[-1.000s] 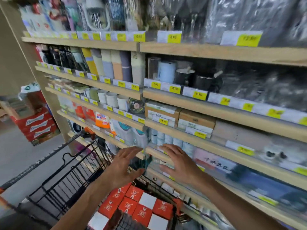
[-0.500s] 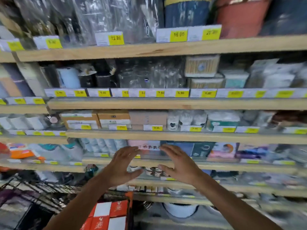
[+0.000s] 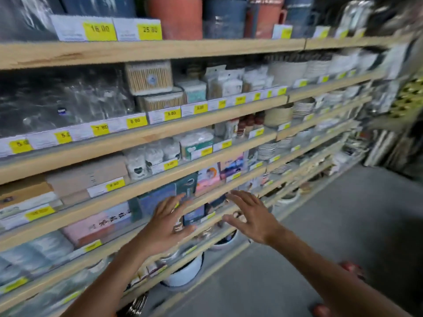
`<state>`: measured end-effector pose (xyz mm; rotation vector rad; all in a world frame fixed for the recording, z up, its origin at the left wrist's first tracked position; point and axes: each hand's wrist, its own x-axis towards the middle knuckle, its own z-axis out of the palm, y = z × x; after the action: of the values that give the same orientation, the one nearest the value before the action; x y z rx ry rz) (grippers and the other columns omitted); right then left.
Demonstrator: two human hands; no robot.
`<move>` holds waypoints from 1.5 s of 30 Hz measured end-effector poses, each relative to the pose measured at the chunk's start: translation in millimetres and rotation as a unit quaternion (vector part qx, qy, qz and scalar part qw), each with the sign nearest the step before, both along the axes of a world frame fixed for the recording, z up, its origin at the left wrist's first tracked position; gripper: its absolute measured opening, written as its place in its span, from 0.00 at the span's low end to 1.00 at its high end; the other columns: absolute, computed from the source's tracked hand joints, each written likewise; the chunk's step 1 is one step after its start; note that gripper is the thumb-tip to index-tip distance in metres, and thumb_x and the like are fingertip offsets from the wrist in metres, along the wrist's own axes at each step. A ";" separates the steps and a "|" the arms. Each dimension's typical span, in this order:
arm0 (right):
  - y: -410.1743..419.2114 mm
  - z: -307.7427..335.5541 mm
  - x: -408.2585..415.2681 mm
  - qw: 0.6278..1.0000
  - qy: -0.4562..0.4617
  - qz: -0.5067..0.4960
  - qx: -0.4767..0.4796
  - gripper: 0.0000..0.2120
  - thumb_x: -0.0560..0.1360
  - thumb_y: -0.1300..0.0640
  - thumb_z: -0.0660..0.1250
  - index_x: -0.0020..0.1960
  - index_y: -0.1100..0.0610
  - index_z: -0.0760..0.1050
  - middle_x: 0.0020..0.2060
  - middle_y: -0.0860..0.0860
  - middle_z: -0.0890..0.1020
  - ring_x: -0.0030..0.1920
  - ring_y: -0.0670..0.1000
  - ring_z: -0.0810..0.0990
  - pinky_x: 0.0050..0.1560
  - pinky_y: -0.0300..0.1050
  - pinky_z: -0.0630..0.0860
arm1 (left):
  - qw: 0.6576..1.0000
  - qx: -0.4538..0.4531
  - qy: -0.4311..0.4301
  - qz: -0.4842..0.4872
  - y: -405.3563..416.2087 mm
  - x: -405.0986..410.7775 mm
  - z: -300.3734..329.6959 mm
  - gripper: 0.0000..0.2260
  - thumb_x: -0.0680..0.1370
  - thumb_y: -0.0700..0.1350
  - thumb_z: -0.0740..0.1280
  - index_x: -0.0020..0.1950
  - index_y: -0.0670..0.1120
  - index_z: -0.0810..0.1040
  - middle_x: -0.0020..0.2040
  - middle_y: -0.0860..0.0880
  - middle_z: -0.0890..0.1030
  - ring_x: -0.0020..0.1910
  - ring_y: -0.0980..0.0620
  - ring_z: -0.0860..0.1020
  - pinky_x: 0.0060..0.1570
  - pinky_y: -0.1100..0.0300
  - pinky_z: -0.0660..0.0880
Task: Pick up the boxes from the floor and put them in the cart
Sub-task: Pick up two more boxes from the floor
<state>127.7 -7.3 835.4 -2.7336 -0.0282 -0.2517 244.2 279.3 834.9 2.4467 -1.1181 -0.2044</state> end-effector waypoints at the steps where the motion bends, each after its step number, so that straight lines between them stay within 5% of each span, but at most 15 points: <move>1: -5.6 -4.3 -15.2 1.000 0.000 -0.024 0.003 0.38 0.77 0.24 0.50 0.78 0.45 0.64 0.77 0.48 0.67 0.78 0.53 0.62 0.75 0.56 0.62 | 1.000 -0.010 -0.005 -0.022 -11.3 -1.6 -2.5 0.40 0.71 0.79 0.45 0.80 0.62 0.53 0.80 0.60 0.47 0.79 0.56 0.42 0.78 0.49 0.46; 7: -35.5 -15.5 -105.7 0.987 0.035 -0.156 -0.020 0.37 0.77 0.26 0.54 0.79 0.47 0.63 0.77 0.49 0.67 0.77 0.53 0.62 0.77 0.54 0.61 | 0.989 -0.035 0.000 -0.140 -79.2 -24.5 -19.0 0.38 0.72 0.77 0.46 0.79 0.62 0.53 0.79 0.59 0.52 0.79 0.55 0.47 0.76 0.60 0.42; 10: -51.7 -12.9 -145.2 0.974 0.061 -0.217 -0.030 0.37 0.78 0.27 0.55 0.80 0.46 0.59 0.78 0.48 0.64 0.78 0.52 0.60 0.78 0.50 0.58 | 0.982 -0.044 0.001 -0.184 -115.2 -36.9 -24.0 0.39 0.73 0.78 0.49 0.79 0.60 0.56 0.78 0.60 0.54 0.79 0.55 0.49 0.78 0.50 0.49; 19: -121.5 -17.9 -252.0 0.931 0.065 -0.359 -0.026 0.45 0.72 0.20 0.46 0.80 0.47 0.59 0.78 0.49 0.65 0.78 0.55 0.61 0.78 0.56 0.60 | 0.950 -0.027 0.016 -0.310 -234.4 -87.9 -22.2 0.45 0.68 0.81 0.48 0.80 0.59 0.55 0.79 0.61 0.52 0.79 0.58 0.45 0.77 0.55 0.47; 34: -295.8 -24.4 -350.9 0.883 0.033 -0.469 0.005 0.38 0.75 0.38 0.68 0.80 0.51 0.60 0.77 0.51 0.65 0.77 0.56 0.61 0.76 0.56 0.63 | 0.906 0.017 0.006 -0.423 -469.8 -186.6 -12.8 0.38 0.73 0.71 0.57 0.80 0.59 0.53 0.80 0.58 0.51 0.79 0.57 0.45 0.78 0.52 0.49; 45: -376.5 -32.3 -376.5 0.850 0.060 -0.524 0.017 0.38 0.78 0.34 0.63 0.81 0.49 0.57 0.79 0.49 0.62 0.78 0.53 0.58 0.78 0.51 0.60 | 0.872 0.033 -0.014 -0.488 -604.1 -207.8 -30.7 0.33 0.78 0.65 0.62 0.80 0.59 0.55 0.80 0.58 0.52 0.79 0.56 0.44 0.76 0.53 0.47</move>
<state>-248.8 -383.8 803.1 -2.4217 1.4933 -0.3514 36.4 -324.9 804.2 1.7015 -2.2926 -0.5056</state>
